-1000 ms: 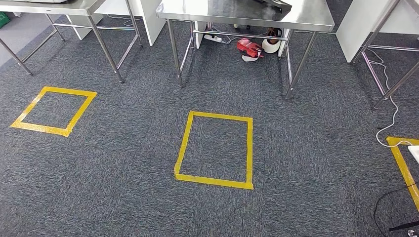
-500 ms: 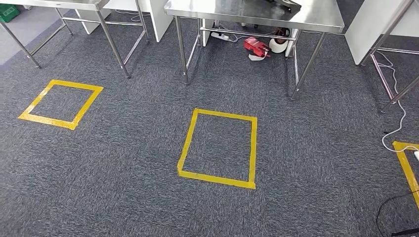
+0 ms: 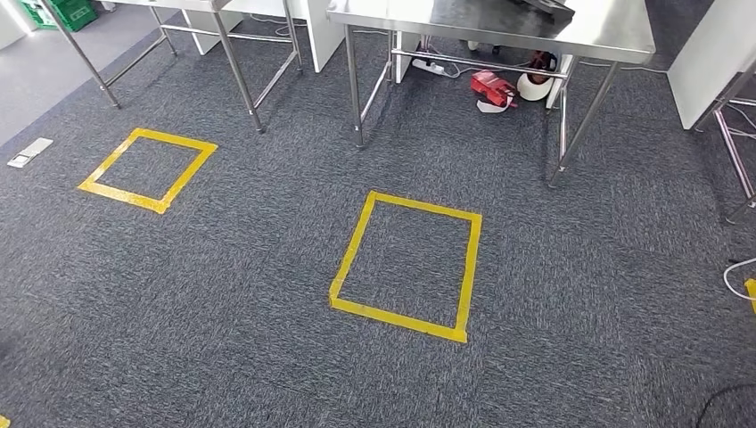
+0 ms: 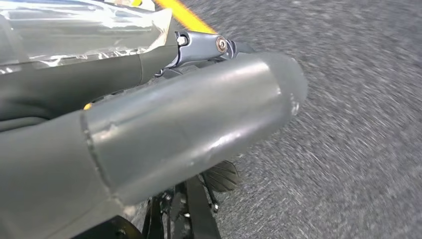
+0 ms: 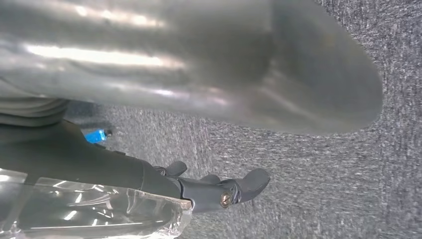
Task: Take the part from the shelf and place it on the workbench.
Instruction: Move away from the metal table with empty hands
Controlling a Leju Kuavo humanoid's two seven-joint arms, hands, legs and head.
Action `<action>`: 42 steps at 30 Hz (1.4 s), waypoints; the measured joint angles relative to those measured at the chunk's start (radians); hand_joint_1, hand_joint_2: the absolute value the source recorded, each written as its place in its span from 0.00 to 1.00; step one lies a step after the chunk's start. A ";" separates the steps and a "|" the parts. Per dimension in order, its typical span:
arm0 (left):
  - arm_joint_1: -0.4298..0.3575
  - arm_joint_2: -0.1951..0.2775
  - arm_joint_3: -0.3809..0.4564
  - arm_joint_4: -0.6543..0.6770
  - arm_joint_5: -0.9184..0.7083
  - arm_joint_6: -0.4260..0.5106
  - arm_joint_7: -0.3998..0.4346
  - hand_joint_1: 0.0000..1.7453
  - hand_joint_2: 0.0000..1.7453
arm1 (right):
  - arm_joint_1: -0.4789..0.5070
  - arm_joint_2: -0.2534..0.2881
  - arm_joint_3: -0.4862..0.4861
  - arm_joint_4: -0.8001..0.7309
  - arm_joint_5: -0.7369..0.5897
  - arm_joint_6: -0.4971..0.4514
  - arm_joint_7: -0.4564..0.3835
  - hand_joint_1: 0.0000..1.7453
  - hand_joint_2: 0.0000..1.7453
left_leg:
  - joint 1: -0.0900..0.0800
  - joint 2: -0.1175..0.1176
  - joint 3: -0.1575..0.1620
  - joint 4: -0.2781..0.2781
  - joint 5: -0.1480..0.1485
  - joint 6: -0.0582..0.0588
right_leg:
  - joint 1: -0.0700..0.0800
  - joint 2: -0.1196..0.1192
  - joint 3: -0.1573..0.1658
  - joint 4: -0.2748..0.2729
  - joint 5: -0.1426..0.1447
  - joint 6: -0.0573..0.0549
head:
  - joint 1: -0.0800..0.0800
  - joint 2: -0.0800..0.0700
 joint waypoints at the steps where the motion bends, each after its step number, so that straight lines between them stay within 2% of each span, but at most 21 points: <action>1: 0.000 0.000 0.000 0.000 0.000 0.000 0.000 0.00 0.00 | -0.001 0.001 -0.003 0.000 -0.004 0.004 -0.004 0.00 0.00 | -0.009 0.013 0.047 -0.066 0.023 0.015 | 0.004 -0.010 0.003 0.000 0.000 0.000 | 0.000 0.000; 4: -0.005 0.004 0.000 0.000 0.000 -0.001 -0.002 0.00 0.00 | -0.005 0.005 -0.016 0.000 -0.017 0.022 -0.016 0.00 0.00 | -0.038 0.077 0.150 -0.227 0.057 0.052 | 0.013 -0.038 0.013 0.000 0.000 0.002 | 0.002 0.000; 7: -0.005 0.005 0.000 0.000 0.000 -0.001 -0.003 0.00 0.00 | -0.012 0.008 -0.023 0.000 -0.022 0.031 -0.022 0.00 0.00 | -0.044 0.059 0.154 -0.250 0.067 0.058 | 0.013 -0.063 0.016 -0.002 -0.002 0.011 | 0.001 0.000; 9: -0.005 0.005 0.000 0.000 0.000 -0.001 -0.003 0.00 0.00 | -0.014 0.008 -0.027 0.000 -0.027 0.037 -0.027 0.00 0.00 | -0.037 0.035 0.161 -0.273 0.083 0.065 | 0.013 -0.026 0.003 0.034 -0.025 0.016 | 0.003 0.000; 11: -0.008 0.004 0.000 0.000 0.000 -0.001 -0.003 0.00 0.00 | -0.012 0.007 -0.036 0.001 -0.034 0.048 -0.032 0.00 0.00 | -0.034 0.010 0.159 -0.284 0.095 0.070 | 0.008 0.035 -0.047 0.142 -0.077 0.012 | 0.007 0.000; 13: -0.007 0.003 0.000 0.000 -0.001 -0.001 -0.003 0.00 0.00 | -0.008 0.006 -0.046 0.001 -0.043 0.062 -0.037 0.00 0.00 | -0.034 -0.020 0.153 -0.283 0.099 0.069 | 0.005 0.057 -0.101 0.254 -0.115 0.015 | 0.007 0.000; 14: -0.005 0.003 0.000 0.000 -0.002 -0.001 -0.003 0.00 0.00 | -0.006 0.005 -0.050 0.001 -0.046 0.073 -0.041 0.00 0.00 | -0.034 -0.035 0.152 -0.283 0.101 0.067 | 0.004 0.060 -0.109 0.268 -0.114 0.022 | 0.008 0.000; 15: -0.004 0.003 0.000 0.000 -0.002 -0.001 -0.003 0.00 0.00 | -0.005 0.005 -0.053 0.002 -0.049 0.087 -0.044 0.00 0.00 | -0.034 -0.050 0.152 -0.282 0.102 0.065 | 0.003 0.063 -0.098 0.240 -0.095 0.032 | 0.008 0.000; 18: -0.004 0.001 0.000 0.000 -0.004 -0.002 -0.001 0.00 0.00 | -0.007 0.005 -0.061 0.002 -0.048 0.121 -0.049 0.00 0.00 | -0.037 -0.087 0.149 -0.276 0.104 0.057 | -0.002 0.105 -0.009 0.034 -0.008 0.048 | 0.009 0.000; 20: -0.004 0.000 0.000 0.000 -0.004 -0.002 0.001 0.00 0.00 | -0.010 0.004 -0.063 0.002 -0.039 0.128 -0.048 0.00 0.00 | -0.041 -0.104 0.143 -0.271 0.104 0.047 | 0.000 0.121 0.012 -0.023 0.010 0.035 | 0.008 0.000; 22: -0.002 0.001 0.000 0.000 -0.004 0.000 0.002 0.00 0.00 | -0.014 0.006 -0.063 0.003 -0.018 0.126 -0.043 0.00 0.00 | -0.040 -0.119 0.137 -0.270 0.105 0.037 | -0.002 0.103 0.016 -0.025 0.015 0.018 | 0.008 0.000; 24: -0.001 0.000 0.000 0.000 -0.004 0.004 0.003 0.00 0.00 | -0.016 0.007 -0.058 0.003 0.011 0.121 -0.036 0.00 0.00 | -0.039 -0.091 0.118 -0.237 0.084 0.027 | -0.010 0.083 0.022 -0.029 0.020 0.002 | 0.005 0.000; 26: -0.003 -0.001 0.001 0.001 -0.003 0.008 0.004 0.00 0.00 | -0.014 0.008 -0.049 0.003 0.035 0.118 -0.030 0.00 0.00 | -0.034 -0.036 0.063 -0.126 0.019 0.015 | -0.013 0.059 0.022 -0.030 0.022 -0.008 | -0.003 0.000; 28: -0.005 -0.002 0.001 0.001 0.001 0.012 0.005 0.00 0.00 | -0.011 0.010 -0.039 0.003 0.050 0.116 -0.027 0.00 0.00 | -0.025 -0.012 -0.002 0.001 -0.034 0.004 | -0.011 0.033 0.021 -0.030 0.020 -0.011 | -0.007 0.000; 29: -0.004 -0.003 0.002 0.001 0.003 0.014 0.006 0.00 0.00 | -0.011 0.011 -0.035 0.003 0.056 0.115 -0.027 0.00 0.00 | -0.021 -0.007 -0.016 0.025 -0.034 -0.001 | -0.011 0.020 0.021 -0.030 0.019 -0.011 | -0.008 0.000; 30: -0.004 -0.003 0.004 0.001 0.006 0.017 0.006 0.00 0.00 | -0.011 0.012 -0.031 0.003 0.063 0.114 -0.027 0.00 0.00 | -0.016 -0.002 -0.008 0.008 -0.015 -0.005 | -0.012 0.009 0.022 -0.030 0.017 -0.009 | -0.008 0.000; 33: -0.006 -0.005 0.006 0.001 0.011 0.022 0.006 0.00 0.00 | -0.012 0.016 -0.016 0.003 0.075 0.110 -0.028 0.00 0.00 | -0.010 0.053 0.097 -0.188 0.075 -0.009 | -0.012 -0.023 0.030 -0.029 0.006 0.006 | -0.010 0.000; 35: -0.009 -0.008 0.006 0.001 0.012 0.022 0.005 0.00 0.00 | -0.013 0.017 -0.012 0.003 0.077 0.109 -0.028 0.00 0.00 | -0.015 0.076 0.132 -0.251 0.089 -0.002 | -0.004 -0.041 0.036 -0.030 -0.003 0.021 | -0.007 0.000; 37: -0.009 -0.009 0.007 0.001 0.012 0.022 0.005 0.00 0.00 | -0.017 0.018 -0.009 0.003 0.077 0.108 -0.029 0.00 0.00 | -0.023 0.052 0.131 -0.255 0.086 0.014 | 0.000 -0.059 0.047 -0.035 -0.008 0.036 | -0.003 0.000; 39: -0.008 -0.011 0.009 0.001 0.012 0.023 0.005 0.00 0.00 | -0.020 0.019 -0.005 0.003 0.077 0.108 -0.029 0.00 0.00 | -0.025 0.030 0.134 -0.261 0.092 0.032 | -0.005 -0.031 0.046 -0.015 -0.024 0.045 | -0.002 0.000; 42: -0.010 -0.012 0.013 0.001 0.015 0.023 0.004 0.00 0.00 | -0.015 0.020 -0.003 0.004 0.079 0.110 -0.029 0.00 0.00 | -0.025 -0.006 0.134 -0.265 0.098 0.050 | -0.009 0.049 -0.039 0.160 -0.103 0.038 | 0.002 0.000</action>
